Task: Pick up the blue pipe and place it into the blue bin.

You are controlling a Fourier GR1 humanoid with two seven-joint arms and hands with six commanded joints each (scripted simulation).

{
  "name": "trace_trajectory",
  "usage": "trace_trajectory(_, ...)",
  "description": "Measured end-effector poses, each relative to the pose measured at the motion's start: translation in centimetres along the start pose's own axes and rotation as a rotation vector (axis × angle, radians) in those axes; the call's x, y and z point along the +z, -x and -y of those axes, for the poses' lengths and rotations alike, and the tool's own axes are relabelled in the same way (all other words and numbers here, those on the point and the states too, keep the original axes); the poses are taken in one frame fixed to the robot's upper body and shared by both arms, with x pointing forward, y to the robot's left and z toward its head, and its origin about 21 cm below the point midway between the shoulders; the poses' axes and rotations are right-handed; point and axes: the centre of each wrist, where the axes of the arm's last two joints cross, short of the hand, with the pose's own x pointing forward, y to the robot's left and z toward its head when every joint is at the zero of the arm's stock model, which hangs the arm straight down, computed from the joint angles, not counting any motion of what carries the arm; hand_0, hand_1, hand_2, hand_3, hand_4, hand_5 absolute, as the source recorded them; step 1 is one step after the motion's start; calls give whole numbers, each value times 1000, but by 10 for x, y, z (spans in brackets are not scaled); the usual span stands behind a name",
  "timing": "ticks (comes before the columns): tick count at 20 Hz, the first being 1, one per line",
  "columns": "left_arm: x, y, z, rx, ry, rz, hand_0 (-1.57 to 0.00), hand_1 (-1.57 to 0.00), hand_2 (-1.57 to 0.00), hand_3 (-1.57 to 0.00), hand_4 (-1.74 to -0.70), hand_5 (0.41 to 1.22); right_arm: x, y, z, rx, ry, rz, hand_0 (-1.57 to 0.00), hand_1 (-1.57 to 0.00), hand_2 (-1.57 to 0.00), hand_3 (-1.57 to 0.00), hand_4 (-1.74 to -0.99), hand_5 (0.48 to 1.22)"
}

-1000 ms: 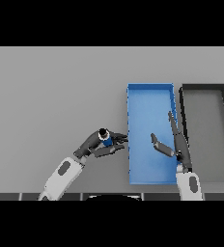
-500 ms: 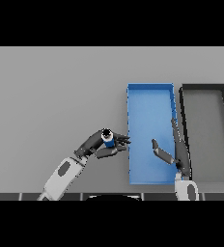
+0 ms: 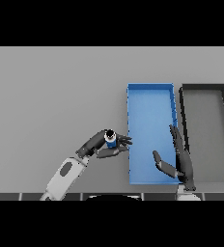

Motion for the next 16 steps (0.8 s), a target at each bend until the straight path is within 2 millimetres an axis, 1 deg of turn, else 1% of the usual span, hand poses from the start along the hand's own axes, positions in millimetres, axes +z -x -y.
trace_trajectory(1,-1,-1,1,-1,4,4,-1571,-1571,-1571,-1571,-1467,1221,-6,-7,4,-17,-68,-28,1,-23,-118,-1,-1224,600)
trace_trajectory(2,-1,-5,-2,-4,5,15,-1571,-1571,-1571,-1571,-1467,1221,-14,-11,4,-37,-127,-56,1,-18,-117,0,-1228,588)
trace_trajectory(3,-3,-3,0,3,6,-1,-1571,-1571,-1571,-1571,-1467,1221,-23,-19,4,-43,-191,-68,1,-14,-111,0,-1237,577)
trace_trajectory(4,-4,-2,0,5,3,-5,-1571,-1571,-1571,-1571,-1467,1221,-33,-26,8,-34,-240,-87,1,-11,-106,0,-1247,568)
trace_trajectory(5,-3,0,0,6,8,-5,-1571,-1571,-1571,-1571,-1467,1221,-41,-32,5,-38,-294,-90,1,-9,-104,0,-1255,560)
trace_trajectory(7,-1,-3,2,-6,11,4,-1571,-1571,-1571,-1571,-1467,1221,-53,-42,-2,-5,-378,-90,1,-5,-90,1,-1270,558)
trace_trajectory(8,-2,-3,-1,-11,6,-2,-1571,-1571,-1571,-1571,-1467,1221,-59,-49,-8,18,-417,-81,1,-4,-81,1,-1281,558)
trace_trajectory(9,-3,-4,1,-9,15,-3,-1571,-1571,-1571,-1571,-1467,1221,-68,-58,-12,43,-452,-77,1,-3,-66,1,-1291,558)
trace_trajectory(10,-3,-3,-3,-22,9,-11,-1571,-1571,-1571,-1571,-1467,1221,-75,-65,-18,56,-493,-55,1,-2,-53,1,-1296,556)
trace_trajectory(11,-1,-2,-1,-28,13,-3,-1571,-1571,-1571,-1571,-1467,1221,-80,-71,-27,56,-535,-27,1,-2,-44,1,-1298,559)
trace_trajectory(12,-2,0,-2,-23,10,-7,-1571,-1571,-1571,-1571,-1467,1221,-86,-79,-30,68,-557,7,1,-1,-42,1,-1302,559)
trace_trajectory(13,1,1,-2,-18,13,-6,-1571,-1571,-1571,-1571,-1467,1221,-89,-83,-37,68,-590,13,1,-1,-42,1,-1300,560)
trace_trajectory(15,-6,1,-1,-15,17,-3,-1571,-1571,-1571,-1571,-1466,1221,-95,-91,-45,57,-652,33,1,0,-45,1,-1282,555)
trace_trajectory(16,-4,-1,-5,-13,17,17,-1571,-1571,-1571,-1571,-1464,1221,-98,-96,-50,55,-677,55,1,0,-46,1,-1268,555)
